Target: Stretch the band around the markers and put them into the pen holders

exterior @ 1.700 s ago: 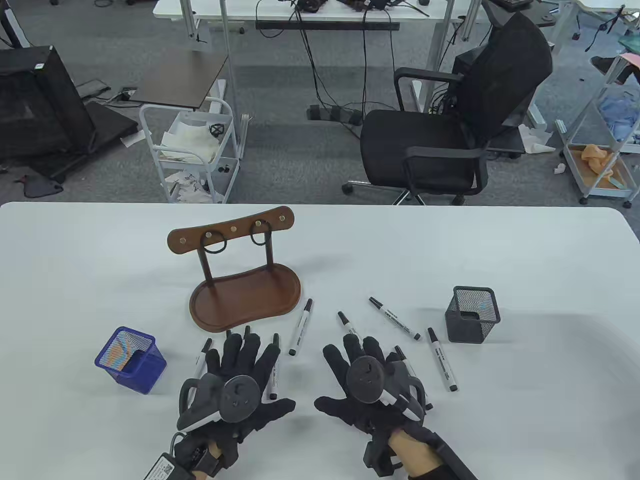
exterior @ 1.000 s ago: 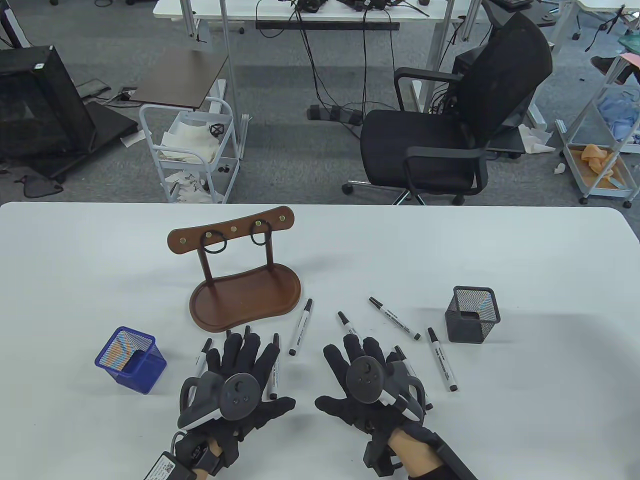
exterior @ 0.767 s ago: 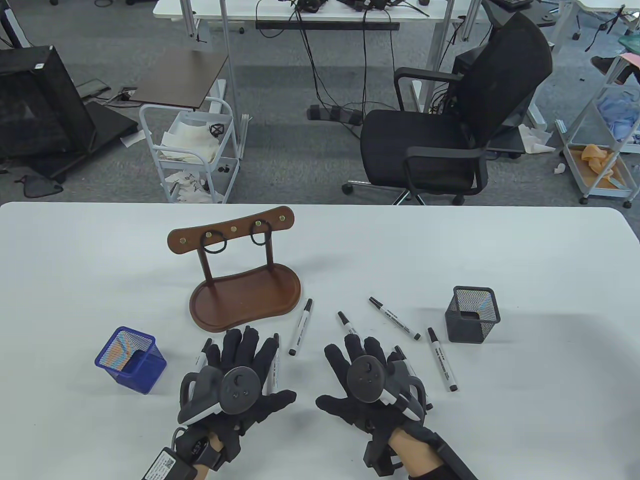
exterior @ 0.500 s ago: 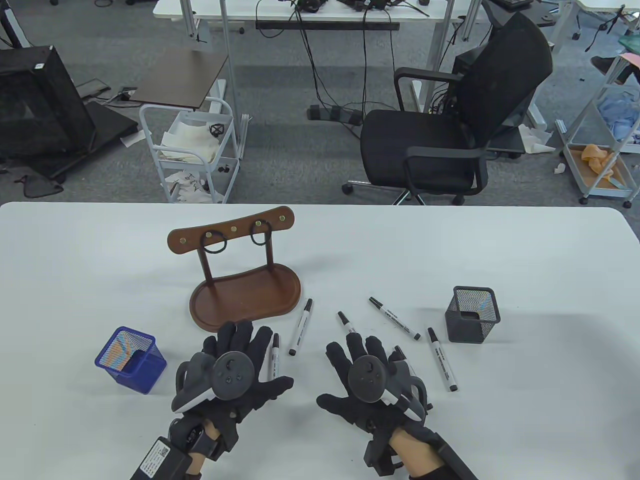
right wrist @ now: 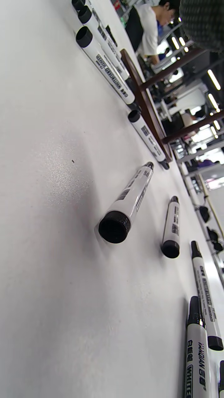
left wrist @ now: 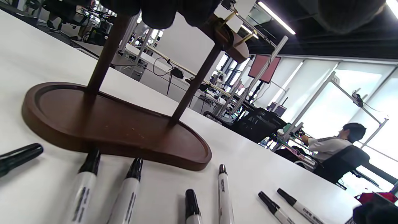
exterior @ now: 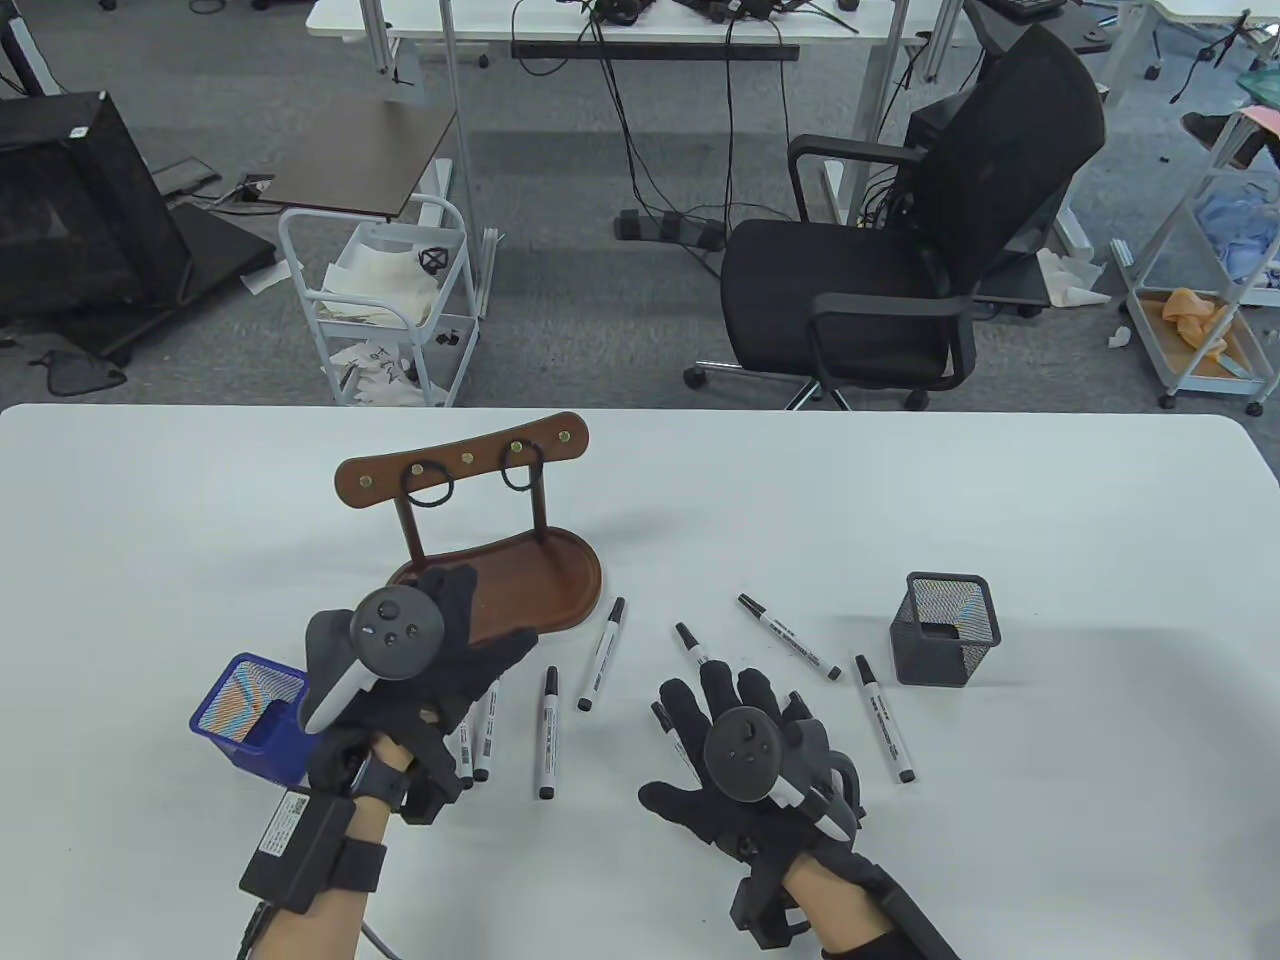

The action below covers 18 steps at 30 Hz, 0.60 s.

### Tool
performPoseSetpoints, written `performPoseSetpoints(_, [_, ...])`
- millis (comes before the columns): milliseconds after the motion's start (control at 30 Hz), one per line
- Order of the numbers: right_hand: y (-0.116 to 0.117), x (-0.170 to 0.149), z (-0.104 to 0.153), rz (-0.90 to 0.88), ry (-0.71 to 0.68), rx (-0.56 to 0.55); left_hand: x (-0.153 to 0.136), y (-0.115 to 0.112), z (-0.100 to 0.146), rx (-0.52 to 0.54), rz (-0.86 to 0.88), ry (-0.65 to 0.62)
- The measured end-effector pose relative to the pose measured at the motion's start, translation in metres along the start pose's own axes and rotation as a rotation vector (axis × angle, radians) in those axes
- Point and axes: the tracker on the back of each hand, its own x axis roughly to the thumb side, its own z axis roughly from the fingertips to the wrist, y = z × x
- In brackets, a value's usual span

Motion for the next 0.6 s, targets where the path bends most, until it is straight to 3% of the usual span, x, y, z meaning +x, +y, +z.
performPoseSetpoints(167, [-0.001,-0.001,0.000,-0.002,-0.002,-0.004,-0.010,0.009,-0.016,0.030,0.118,0.079])
performPoseSetpoints(333, [-0.001,-0.001,0.000,-0.004,-0.004,-0.006,-0.028,0.006,-0.027,0.066,0.404,0.176])
performPoseSetpoints(600, [-0.001,-0.001,0.000,-0.007,-0.011,-0.003,-0.048,0.000,-0.037,0.124,0.538,0.279])
